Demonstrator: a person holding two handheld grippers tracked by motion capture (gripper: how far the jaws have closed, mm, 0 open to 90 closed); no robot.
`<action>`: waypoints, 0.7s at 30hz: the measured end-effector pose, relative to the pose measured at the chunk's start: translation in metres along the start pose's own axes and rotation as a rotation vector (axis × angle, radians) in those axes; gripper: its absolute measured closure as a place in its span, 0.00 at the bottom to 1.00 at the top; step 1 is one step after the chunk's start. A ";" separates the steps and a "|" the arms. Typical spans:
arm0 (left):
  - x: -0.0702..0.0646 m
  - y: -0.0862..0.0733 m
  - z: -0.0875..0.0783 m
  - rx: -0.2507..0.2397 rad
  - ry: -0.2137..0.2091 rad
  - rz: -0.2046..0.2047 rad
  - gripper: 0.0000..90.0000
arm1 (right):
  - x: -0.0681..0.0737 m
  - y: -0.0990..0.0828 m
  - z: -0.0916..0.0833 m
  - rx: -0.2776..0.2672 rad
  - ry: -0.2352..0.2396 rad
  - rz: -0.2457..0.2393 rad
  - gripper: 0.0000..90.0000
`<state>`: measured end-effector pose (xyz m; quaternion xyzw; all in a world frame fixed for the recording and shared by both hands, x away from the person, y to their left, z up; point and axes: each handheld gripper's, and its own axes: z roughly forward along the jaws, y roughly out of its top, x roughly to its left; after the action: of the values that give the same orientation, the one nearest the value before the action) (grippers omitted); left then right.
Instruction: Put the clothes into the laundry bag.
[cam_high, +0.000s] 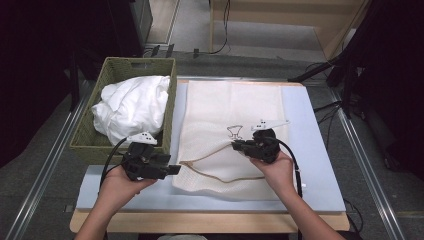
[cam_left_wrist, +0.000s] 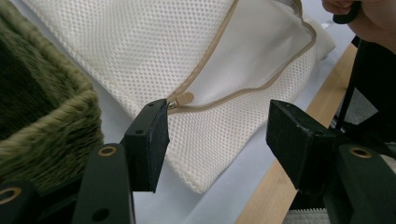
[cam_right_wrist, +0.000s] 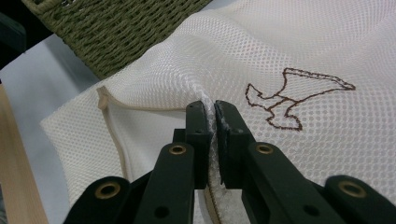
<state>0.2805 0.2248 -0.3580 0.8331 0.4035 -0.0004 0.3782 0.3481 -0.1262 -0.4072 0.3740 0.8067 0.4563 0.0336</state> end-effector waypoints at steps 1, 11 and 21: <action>0.001 0.003 -0.004 0.002 0.009 0.002 0.44 | 0.000 0.000 0.000 0.000 -0.002 -0.002 0.95; 0.015 0.018 -0.025 -0.018 0.010 -0.014 0.44 | 0.000 0.000 -0.001 0.001 -0.002 -0.002 0.95; 0.029 0.037 -0.038 -0.013 0.057 -0.008 0.44 | 0.001 0.000 -0.001 0.009 -0.001 -0.002 0.95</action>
<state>0.3131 0.2541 -0.3164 0.8286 0.4176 0.0244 0.3722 0.3475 -0.1262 -0.4064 0.3738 0.8091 0.4523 0.0326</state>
